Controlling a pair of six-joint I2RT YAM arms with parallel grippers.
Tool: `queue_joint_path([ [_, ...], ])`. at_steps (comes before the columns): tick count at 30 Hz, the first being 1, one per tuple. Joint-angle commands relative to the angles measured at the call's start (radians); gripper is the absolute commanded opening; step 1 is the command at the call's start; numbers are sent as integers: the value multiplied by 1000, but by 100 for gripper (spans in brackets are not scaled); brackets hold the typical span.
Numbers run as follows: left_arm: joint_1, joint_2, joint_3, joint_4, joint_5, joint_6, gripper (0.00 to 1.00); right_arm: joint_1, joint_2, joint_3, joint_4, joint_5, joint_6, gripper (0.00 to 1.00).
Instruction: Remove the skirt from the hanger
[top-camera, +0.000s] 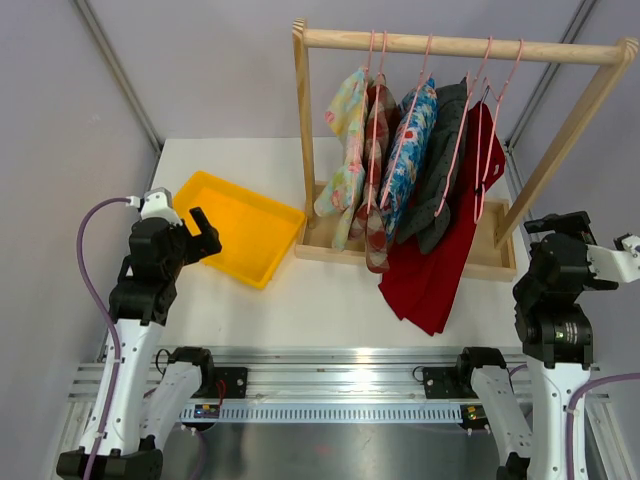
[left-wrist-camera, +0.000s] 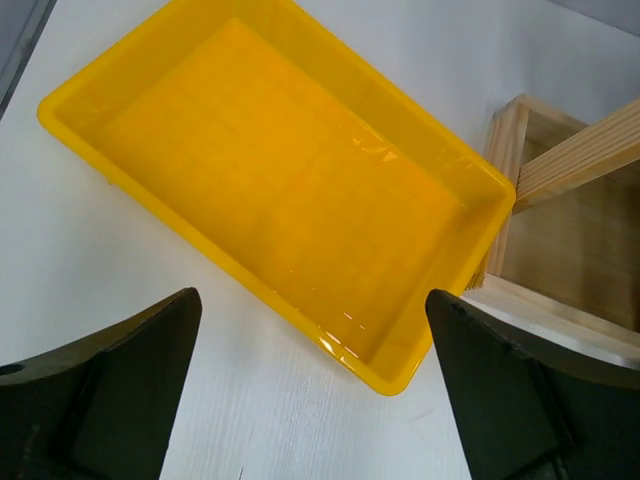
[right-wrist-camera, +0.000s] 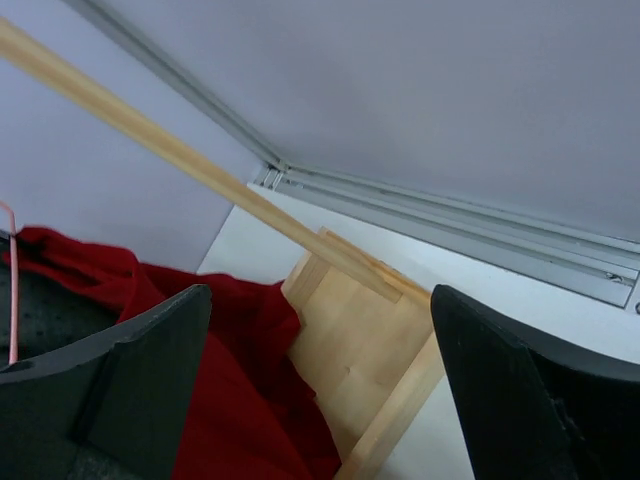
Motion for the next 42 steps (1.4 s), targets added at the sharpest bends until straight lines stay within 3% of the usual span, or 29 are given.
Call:
queue_joint_path([
  [1,3,-9,-6,15,-18,33,99,-2,22,66,87,-100,-133,99],
  [3,3,-4,5,12,-22,39,99,-2,22,91,120,-158,-181,99],
  [7,3,-1,2,37,19,50,99,-2,-38,133,292,-435,-287,100],
  [9,3,-7,2,40,16,43,99,-2,-189,52,530,-510,-273,100],
  [10,3,-12,0,41,13,41,99,-2,-245,-69,621,-545,-262,99],
  [12,3,-21,-4,44,12,40,99,-2,-319,-139,734,-562,-233,99],
  [14,3,-20,-3,46,16,41,99,-2,-171,1,572,-537,-218,99],
  [15,3,-20,-1,43,25,41,99,-2,-96,81,403,-559,-242,99],
  [16,1,-15,0,43,30,41,99,-2,-16,244,327,-639,-261,99],
  [18,1,-6,5,38,51,43,99,-2,189,387,181,-729,-290,98],
  [21,0,-6,3,41,67,47,99,-2,365,583,127,-829,-292,96],
  [28,-5,-40,0,38,58,47,99,-2,568,696,107,-844,-301,90],
  [32,-5,-41,3,37,55,46,99,-2,624,676,123,-858,-302,80],
  [35,-5,-43,6,37,55,44,99,-2,637,636,133,-853,-310,67],
  [39,-5,-50,8,32,56,40,99,-2,624,562,169,-853,-313,30],
  [42,-5,-54,20,32,56,33,99,-2,631,550,165,-855,-336,29],
])
